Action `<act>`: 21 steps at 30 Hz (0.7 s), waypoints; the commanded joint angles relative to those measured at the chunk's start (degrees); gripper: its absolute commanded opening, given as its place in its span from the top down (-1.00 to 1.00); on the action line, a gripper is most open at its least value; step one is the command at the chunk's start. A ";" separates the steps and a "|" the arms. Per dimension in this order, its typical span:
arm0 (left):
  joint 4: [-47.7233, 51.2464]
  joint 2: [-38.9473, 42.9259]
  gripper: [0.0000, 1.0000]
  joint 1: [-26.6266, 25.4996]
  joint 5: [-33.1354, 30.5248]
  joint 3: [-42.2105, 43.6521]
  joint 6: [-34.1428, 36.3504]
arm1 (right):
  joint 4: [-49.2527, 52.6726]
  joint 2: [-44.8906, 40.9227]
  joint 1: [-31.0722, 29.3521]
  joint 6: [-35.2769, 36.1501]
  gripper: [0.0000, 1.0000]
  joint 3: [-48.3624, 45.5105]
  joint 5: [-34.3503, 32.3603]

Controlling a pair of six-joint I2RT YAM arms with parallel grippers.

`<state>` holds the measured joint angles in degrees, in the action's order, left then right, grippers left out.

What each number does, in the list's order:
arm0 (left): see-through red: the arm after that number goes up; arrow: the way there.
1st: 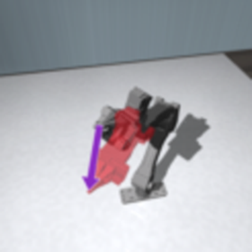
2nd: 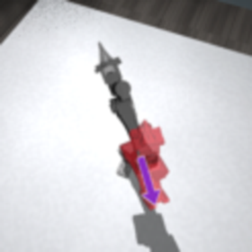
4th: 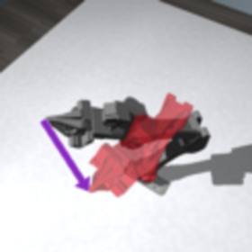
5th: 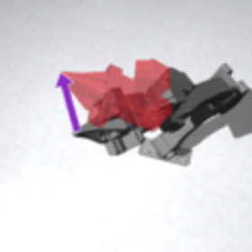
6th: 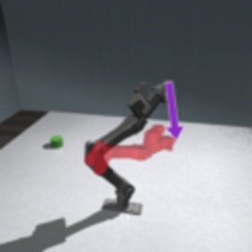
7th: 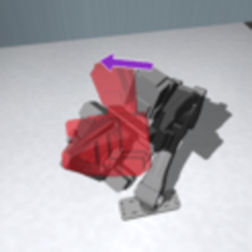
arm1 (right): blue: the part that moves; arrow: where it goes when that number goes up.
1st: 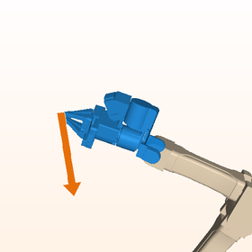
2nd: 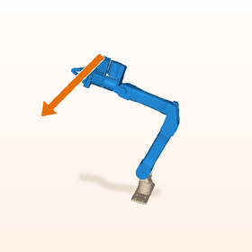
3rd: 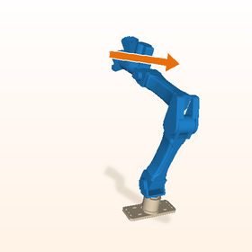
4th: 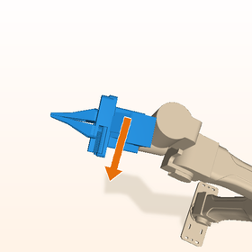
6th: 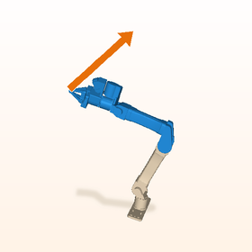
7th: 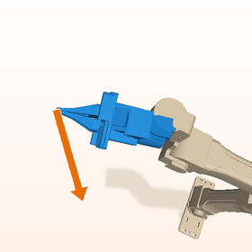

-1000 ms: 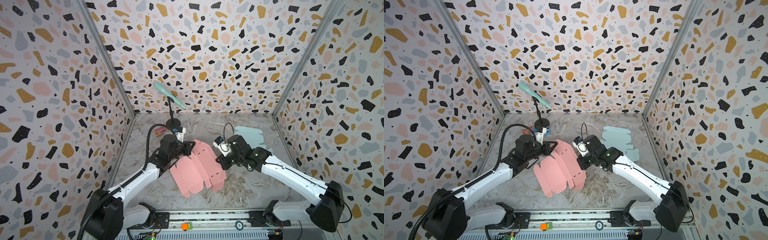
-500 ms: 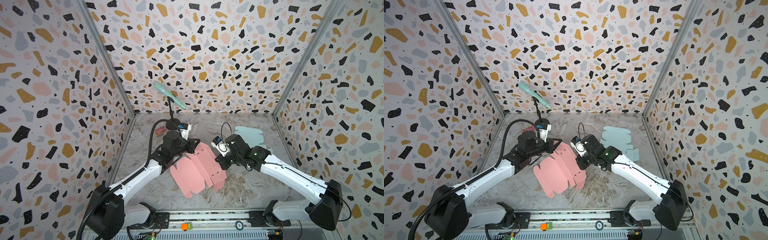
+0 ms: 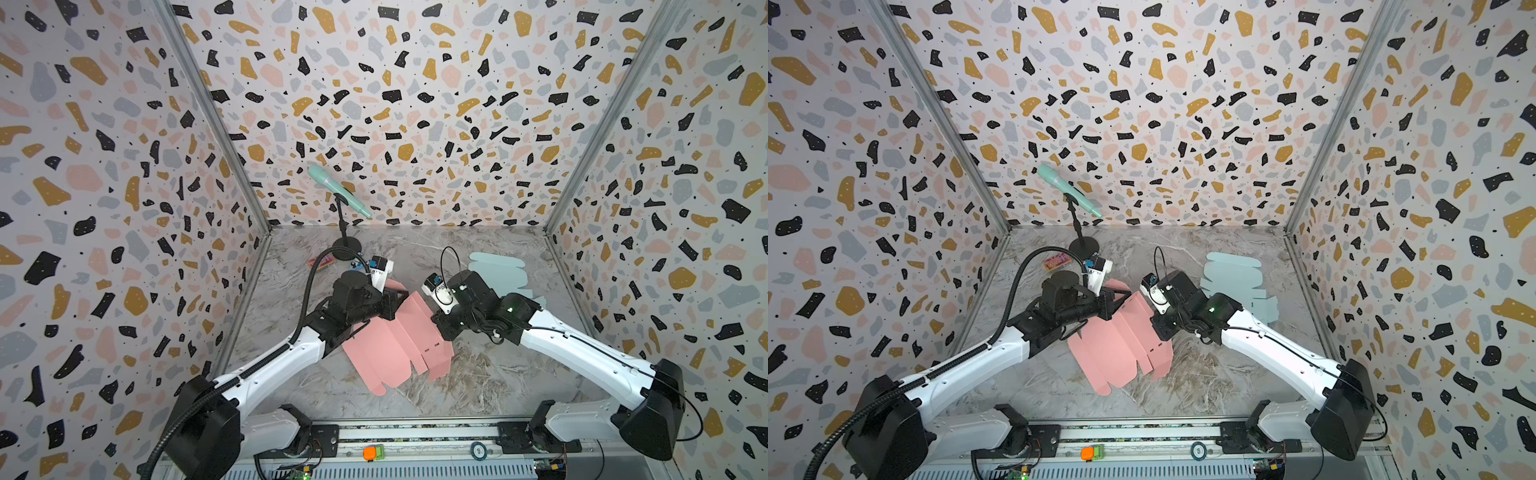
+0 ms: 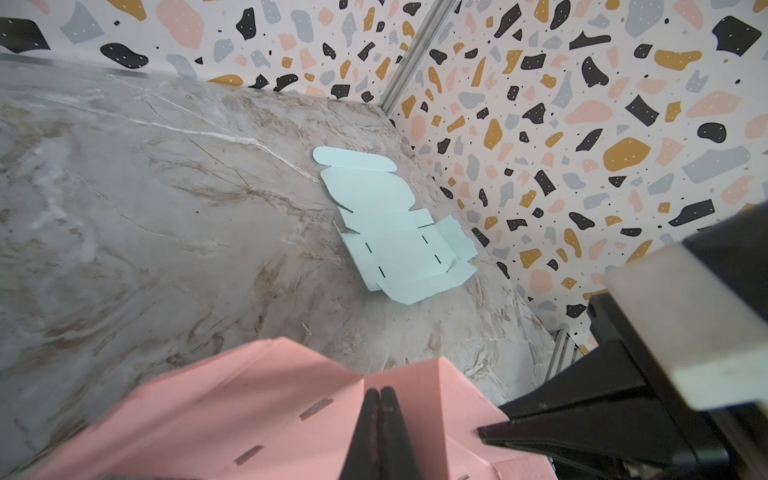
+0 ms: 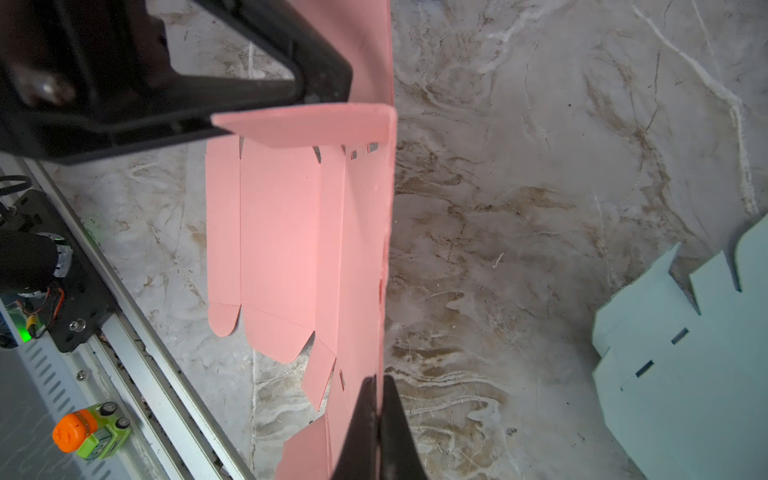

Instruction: Fold the paper box

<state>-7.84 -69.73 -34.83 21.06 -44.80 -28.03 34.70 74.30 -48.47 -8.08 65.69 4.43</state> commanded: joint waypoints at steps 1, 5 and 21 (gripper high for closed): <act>-2.98 0.92 1.00 -0.93 -1.44 1.57 -1.03 | 0.57 -0.20 -0.40 -0.62 1.00 2.43 -1.98; -3.71 0.88 1.00 -1.10 -2.22 2.16 -1.73 | 0.64 0.14 -0.82 -0.41 1.00 2.41 -3.32; -4.99 4.41 0.78 7.41 -2.38 9.82 -3.41 | -0.77 -0.92 -0.90 2.05 1.00 -1.79 -5.36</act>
<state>-9.54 -66.81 -29.08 17.47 -36.73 -30.68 34.33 74.35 -49.21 -7.11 63.83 -0.10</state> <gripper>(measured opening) 0.103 0.053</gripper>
